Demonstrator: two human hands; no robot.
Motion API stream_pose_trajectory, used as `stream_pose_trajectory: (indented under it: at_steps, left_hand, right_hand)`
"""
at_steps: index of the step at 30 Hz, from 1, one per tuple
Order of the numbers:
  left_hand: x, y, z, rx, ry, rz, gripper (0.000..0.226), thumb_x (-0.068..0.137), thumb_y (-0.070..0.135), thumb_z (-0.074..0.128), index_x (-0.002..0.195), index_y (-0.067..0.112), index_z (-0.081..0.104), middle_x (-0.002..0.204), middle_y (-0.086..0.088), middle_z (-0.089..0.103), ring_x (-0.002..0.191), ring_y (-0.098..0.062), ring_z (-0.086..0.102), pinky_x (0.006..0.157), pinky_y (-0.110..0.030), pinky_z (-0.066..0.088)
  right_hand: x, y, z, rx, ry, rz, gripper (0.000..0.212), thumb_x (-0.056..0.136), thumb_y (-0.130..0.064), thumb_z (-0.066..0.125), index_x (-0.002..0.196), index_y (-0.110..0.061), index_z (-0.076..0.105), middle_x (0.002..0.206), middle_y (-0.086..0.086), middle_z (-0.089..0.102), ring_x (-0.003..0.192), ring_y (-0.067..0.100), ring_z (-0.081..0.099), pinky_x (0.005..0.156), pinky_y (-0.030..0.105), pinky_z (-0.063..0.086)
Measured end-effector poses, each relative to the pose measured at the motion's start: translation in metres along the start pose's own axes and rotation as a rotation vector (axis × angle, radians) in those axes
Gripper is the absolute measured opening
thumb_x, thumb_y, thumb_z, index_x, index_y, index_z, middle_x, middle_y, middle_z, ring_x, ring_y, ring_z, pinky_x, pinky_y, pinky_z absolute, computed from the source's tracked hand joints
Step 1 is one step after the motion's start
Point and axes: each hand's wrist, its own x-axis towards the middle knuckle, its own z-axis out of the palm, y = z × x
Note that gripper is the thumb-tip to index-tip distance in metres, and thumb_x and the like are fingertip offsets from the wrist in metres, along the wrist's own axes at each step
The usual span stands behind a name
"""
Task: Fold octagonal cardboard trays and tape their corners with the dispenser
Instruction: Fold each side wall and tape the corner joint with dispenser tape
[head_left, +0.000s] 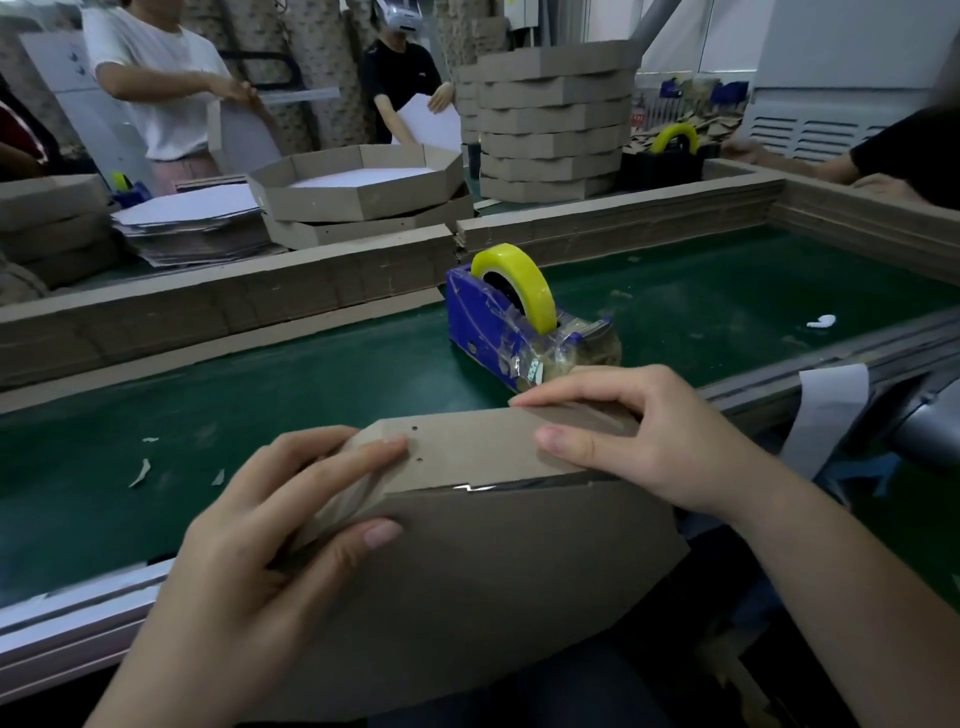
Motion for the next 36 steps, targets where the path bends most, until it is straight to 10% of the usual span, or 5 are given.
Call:
stream_pose_trajectory:
  at_steps: [12, 19, 30, 36]
  left_hand:
    - [0.035, 0.020, 0.003, 0.370, -0.246, 0.203, 0.036, 0.094, 0.047, 0.045, 0.117, 0.034, 0.070, 0.112, 0.001, 0.064, 0.091, -0.022, 0.060, 0.071, -0.040, 0.051]
    - [0.035, 0.020, 0.004, 0.364, -0.215, 0.235, 0.038, 0.094, 0.044, 0.045, 0.120, 0.028, 0.069, 0.113, -0.005, 0.065, 0.090, -0.028, 0.062, 0.068, -0.045, 0.051]
    - [0.029, 0.012, 0.005, 0.142, -0.141, 0.134, 0.035, 0.093, 0.043, 0.048, 0.119, 0.030, 0.069, 0.114, 0.004, 0.062, 0.097, -0.024, 0.061, 0.074, -0.046, 0.049]
    - [0.028, 0.007, 0.004, 0.182, -0.150, 0.162, 0.035, 0.094, 0.043, 0.048, 0.120, 0.031, 0.067, 0.115, 0.001, 0.062, 0.094, -0.025, 0.061, 0.073, -0.046, 0.049]
  right_hand:
    - [0.007, -0.002, 0.030, -0.037, 0.012, -0.091, 0.031, 0.081, -0.041, 0.068, 0.110, -0.030, 0.071, 0.103, -0.019, 0.070, 0.100, -0.003, 0.063, 0.082, 0.013, 0.048]
    - [0.015, 0.006, 0.003, 0.271, -0.195, 0.089, 0.014, 0.074, -0.022, 0.069, 0.087, -0.016, 0.073, 0.076, -0.001, 0.072, 0.070, 0.010, 0.065, 0.061, 0.016, 0.048]
    - [0.022, -0.001, 0.003, 0.172, -0.182, 0.027, 0.016, 0.077, -0.035, 0.070, 0.089, -0.026, 0.075, 0.085, 0.006, 0.074, 0.076, 0.027, 0.069, 0.067, 0.030, 0.051]
    - [0.021, 0.004, 0.010, 0.142, -0.173, -0.007, 0.015, 0.080, -0.037, 0.068, 0.092, -0.027, 0.072, 0.087, -0.005, 0.073, 0.079, 0.010, 0.068, 0.068, 0.022, 0.053]
